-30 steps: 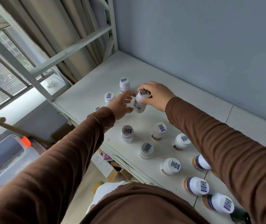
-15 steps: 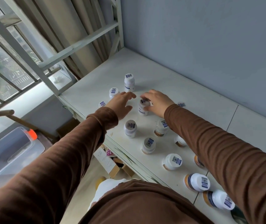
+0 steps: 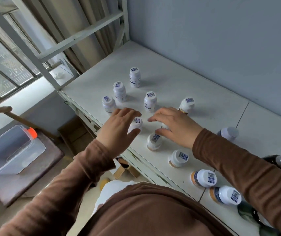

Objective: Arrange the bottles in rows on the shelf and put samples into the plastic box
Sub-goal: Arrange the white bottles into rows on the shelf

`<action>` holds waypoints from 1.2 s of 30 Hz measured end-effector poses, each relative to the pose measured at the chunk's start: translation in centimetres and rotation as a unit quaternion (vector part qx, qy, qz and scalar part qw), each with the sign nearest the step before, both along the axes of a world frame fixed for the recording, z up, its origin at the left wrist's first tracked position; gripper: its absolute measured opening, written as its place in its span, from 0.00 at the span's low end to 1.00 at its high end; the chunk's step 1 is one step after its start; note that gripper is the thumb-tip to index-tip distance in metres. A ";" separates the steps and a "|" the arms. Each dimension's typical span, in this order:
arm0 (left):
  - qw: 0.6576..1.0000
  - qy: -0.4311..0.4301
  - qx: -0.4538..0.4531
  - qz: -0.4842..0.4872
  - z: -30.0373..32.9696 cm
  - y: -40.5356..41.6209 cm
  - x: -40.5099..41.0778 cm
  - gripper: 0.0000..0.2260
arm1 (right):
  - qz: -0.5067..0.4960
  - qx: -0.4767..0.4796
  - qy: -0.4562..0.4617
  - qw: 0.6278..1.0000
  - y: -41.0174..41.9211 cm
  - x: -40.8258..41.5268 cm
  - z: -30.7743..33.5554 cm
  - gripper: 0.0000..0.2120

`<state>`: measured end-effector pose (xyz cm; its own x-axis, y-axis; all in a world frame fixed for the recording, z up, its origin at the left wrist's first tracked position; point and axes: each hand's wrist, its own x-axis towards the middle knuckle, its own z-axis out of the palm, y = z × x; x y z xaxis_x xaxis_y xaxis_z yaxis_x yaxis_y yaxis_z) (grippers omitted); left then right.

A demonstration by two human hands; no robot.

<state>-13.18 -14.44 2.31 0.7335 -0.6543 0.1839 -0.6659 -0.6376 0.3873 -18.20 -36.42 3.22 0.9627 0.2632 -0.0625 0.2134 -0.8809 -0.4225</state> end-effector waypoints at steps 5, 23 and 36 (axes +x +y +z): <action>0.999 0.027 -0.018 0.011 -2.6 0.2 -2.5 0.17 | 0.029 -0.027 0.033 0.999 0.5 -1.8 -1.7 0.21; 0.628 0.682 -0.375 0.007 -3.4 0.0 -3.9 0.15 | -0.238 0.344 0.101 0.903 2.2 -2.4 0.5 0.15; 0.562 0.740 -0.370 -0.010 -2.5 1.7 -6.3 0.15 | -0.291 0.177 0.047 0.939 6.0 -6.4 3.8 0.17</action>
